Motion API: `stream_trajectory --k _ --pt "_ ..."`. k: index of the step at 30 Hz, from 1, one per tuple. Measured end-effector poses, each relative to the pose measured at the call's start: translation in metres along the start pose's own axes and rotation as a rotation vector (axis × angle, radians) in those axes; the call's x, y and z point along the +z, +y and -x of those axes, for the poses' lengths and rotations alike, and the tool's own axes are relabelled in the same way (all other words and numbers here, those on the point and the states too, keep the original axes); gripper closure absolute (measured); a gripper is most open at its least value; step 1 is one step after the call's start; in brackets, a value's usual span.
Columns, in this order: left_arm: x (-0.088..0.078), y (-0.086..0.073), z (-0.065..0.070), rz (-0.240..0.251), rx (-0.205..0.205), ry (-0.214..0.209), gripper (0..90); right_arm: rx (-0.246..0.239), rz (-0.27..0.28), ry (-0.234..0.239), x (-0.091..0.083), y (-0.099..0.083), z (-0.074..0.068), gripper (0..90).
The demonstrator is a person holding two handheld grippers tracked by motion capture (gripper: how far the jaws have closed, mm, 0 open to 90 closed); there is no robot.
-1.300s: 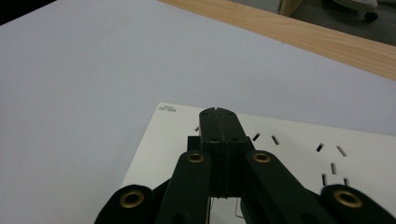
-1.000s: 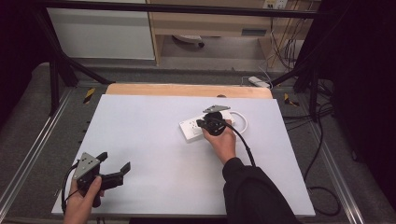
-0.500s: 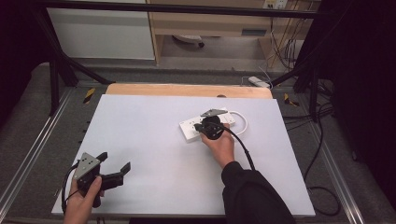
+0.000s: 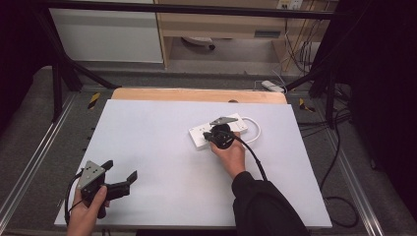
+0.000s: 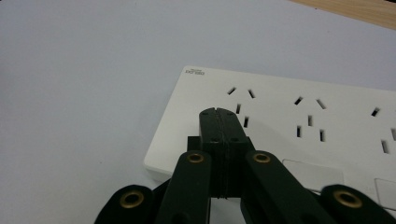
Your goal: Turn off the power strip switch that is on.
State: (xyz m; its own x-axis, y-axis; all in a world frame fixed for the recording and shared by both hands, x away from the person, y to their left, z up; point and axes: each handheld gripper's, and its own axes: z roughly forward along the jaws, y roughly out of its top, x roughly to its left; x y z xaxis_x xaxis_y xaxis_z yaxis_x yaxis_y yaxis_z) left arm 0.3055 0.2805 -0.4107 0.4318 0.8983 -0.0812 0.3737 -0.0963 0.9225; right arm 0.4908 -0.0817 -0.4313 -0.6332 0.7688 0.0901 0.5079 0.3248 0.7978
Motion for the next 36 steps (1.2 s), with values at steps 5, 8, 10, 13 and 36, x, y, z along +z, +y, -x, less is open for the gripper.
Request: stream_trajectory --k 5,8,10,13,36 --pt "-0.0001 0.0000 0.0000 0.000 0.000 0.000 4.4 -0.002 -0.002 0.000 0.0011 -0.0007 -0.0004 90.0" --pt "0.0000 0.0000 0.0001 0.000 0.000 0.000 4.4 -0.001 -0.004 0.000 0.0009 -0.0003 -0.0007 90.0" --pt "0.0001 0.0000 0.0000 0.000 0.000 0.000 4.5 0.000 -0.004 0.000 0.0010 -0.0003 -0.0006 90.0" --pt "0.0000 0.0000 -0.0001 0.000 0.000 0.001 4.4 -0.002 -0.005 0.001 0.0015 -0.0003 -0.0006 90.0" --pt "0.0002 0.0001 0.0004 -0.002 0.004 -0.001 4.4 -0.005 -0.001 0.000 0.0038 -0.0037 -0.0032 90.0"
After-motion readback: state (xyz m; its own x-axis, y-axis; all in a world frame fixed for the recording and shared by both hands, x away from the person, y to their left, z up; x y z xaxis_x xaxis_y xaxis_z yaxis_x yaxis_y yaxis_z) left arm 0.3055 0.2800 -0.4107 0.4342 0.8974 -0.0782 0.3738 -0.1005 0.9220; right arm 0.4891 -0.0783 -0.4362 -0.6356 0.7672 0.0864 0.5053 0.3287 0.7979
